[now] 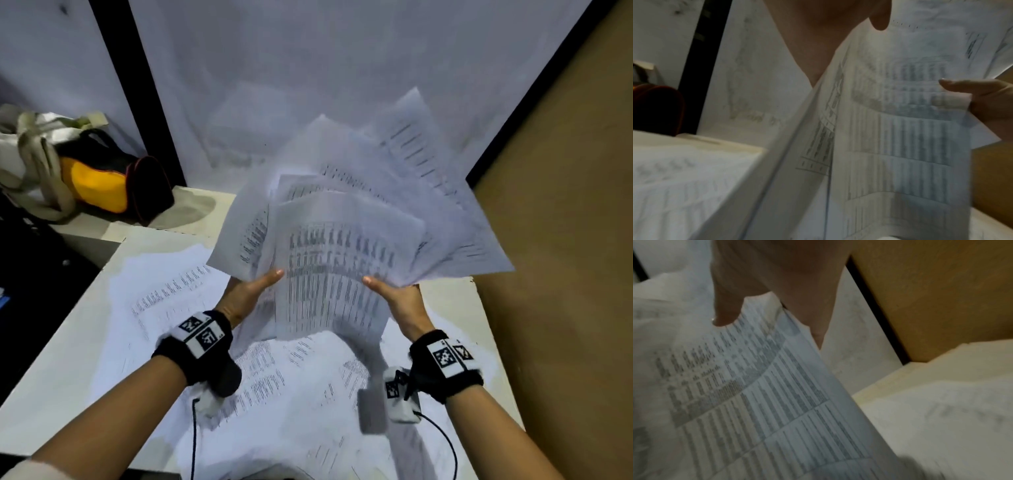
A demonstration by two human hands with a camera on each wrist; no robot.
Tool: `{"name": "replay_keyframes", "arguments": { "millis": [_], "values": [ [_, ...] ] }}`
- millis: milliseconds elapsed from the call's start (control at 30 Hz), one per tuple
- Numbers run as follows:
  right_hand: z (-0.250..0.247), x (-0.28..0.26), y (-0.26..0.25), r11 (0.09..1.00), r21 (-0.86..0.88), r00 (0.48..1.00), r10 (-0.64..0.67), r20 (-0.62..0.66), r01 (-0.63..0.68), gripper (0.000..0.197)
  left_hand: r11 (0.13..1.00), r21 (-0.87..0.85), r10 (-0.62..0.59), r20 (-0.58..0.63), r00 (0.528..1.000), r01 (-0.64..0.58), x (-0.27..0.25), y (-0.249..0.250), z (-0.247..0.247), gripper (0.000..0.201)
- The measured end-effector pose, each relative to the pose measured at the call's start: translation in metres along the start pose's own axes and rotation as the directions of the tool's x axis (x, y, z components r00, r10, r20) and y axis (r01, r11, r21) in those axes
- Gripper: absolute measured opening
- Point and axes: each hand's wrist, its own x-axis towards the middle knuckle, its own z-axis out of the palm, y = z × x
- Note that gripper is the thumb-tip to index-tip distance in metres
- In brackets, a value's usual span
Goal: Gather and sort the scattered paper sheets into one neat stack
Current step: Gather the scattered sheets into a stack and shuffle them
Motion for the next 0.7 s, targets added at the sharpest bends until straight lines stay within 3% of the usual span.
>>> {"name": "replay_keyframes", "arguments": {
  "millis": [67, 167, 233, 300, 433, 567, 700],
  "values": [
    [0.0, -0.003, 0.008, 0.999, 0.012, 0.999, 0.042, 0.024, -0.042, 0.021, 0.998, -0.001, -0.056, 0.008, 0.998, 0.056, -0.006, -0.003, -0.003, 0.031],
    [-0.004, -0.003, 0.013, 0.998, 0.054, 0.999, 0.007, 0.044, -0.009, 0.038, 0.99, -0.014, -0.141, -0.016, 0.99, 0.141, -0.008, -0.008, -0.011, 0.017],
    [-0.007, 0.002, 0.004, 0.997, 0.074, 0.999, -0.022, 0.042, 0.019, 0.036, 0.983, -0.001, -0.185, -0.024, 0.982, 0.185, -0.006, -0.011, -0.019, 0.045],
    [-0.012, 0.011, -0.007, 0.992, 0.105, 0.997, -0.077, 0.022, 0.075, 0.051, 0.978, 0.039, -0.207, -0.022, 0.978, 0.207, -0.003, -0.017, -0.025, 0.068],
    [-0.018, 0.024, -0.026, 0.962, 0.157, 0.973, -0.23, 0.022, 0.224, 0.063, 0.994, 0.008, -0.108, -0.046, 0.993, 0.108, 0.0, -0.017, -0.027, 0.075],
    [-0.016, 0.028, -0.02, 0.967, 0.169, 0.977, -0.204, 0.069, 0.19, 0.068, 0.998, -0.062, -0.035, -0.048, 0.998, 0.032, 0.003, -0.02, -0.027, 0.083],
    [-0.017, 0.025, -0.008, 0.981, 0.13, 0.979, -0.161, 0.127, 0.144, 0.068, 0.994, -0.095, -0.048, -0.01, 0.999, 0.047, 0.005, -0.018, -0.028, 0.088]
  ]
}}
